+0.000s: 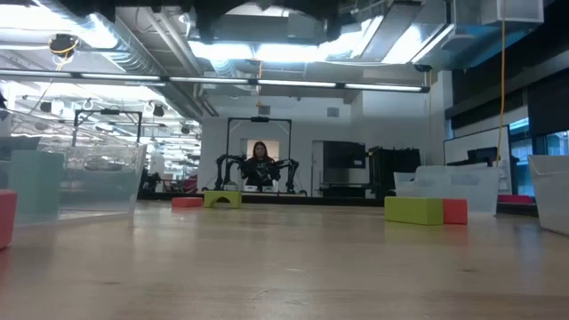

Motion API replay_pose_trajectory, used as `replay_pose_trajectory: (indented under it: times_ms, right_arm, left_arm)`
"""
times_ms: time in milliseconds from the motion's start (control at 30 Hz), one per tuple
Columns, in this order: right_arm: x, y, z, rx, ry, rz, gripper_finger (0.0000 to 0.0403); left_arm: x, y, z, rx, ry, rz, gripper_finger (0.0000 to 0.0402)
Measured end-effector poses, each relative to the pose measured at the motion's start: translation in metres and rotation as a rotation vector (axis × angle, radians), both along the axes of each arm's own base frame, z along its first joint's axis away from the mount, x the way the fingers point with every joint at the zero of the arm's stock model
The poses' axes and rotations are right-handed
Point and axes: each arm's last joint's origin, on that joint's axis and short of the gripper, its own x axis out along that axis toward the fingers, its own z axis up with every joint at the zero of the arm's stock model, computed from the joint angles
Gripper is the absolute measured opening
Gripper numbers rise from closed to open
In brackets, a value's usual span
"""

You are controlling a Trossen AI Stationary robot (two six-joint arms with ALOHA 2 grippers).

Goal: Sort & place blocks by color
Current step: Put the right blue block into the left transparent bin

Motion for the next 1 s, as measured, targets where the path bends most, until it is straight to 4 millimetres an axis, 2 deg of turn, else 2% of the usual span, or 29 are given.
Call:
replay_pose_trajectory:
  times_ms: [67,133,200,267,500,667,833,1000]
  right_arm:
    - [-0.009,-0.002,0.007,0.027,0.030,0.003,0.0273]
    - [-0.019,-0.004,0.005,0.032,0.117,-0.009,0.0323]
    - [-0.030,-0.007,0.004,0.025,0.194,-0.055,0.0356]
    - [-0.042,-0.008,0.010,0.017,0.223,-0.096,0.0370]
    - [-0.079,-0.004,0.007,0.034,0.291,-0.152,0.0369]
    - [-0.101,-0.001,-0.019,0.115,0.296,-0.172,0.0368]
    - [-0.109,0.002,-0.029,0.199,0.059,-0.148,0.0368]
    - [-0.109,0.005,-0.021,0.188,-0.161,-0.097,0.0368]
  left_arm:
    - [-0.011,0.004,0.003,0.014,0.032,0.024,0.0120]
    - [-0.021,0.006,0.009,0.021,0.037,0.034,0.0120]
    - [-0.033,0.006,0.010,0.024,0.074,0.039,0.0120]
    - [-0.046,0.005,0.016,0.037,0.070,0.047,0.0120]
    - [-0.089,-0.007,0.028,0.029,0.056,0.086,0.0120]
    - [-0.101,-0.015,0.025,0.022,0.094,0.115,0.0120]
    - [-0.098,-0.023,0.013,0.012,0.083,0.104,0.0120]
    - [-0.093,-0.029,-0.008,-0.032,-0.012,0.076,0.0120]
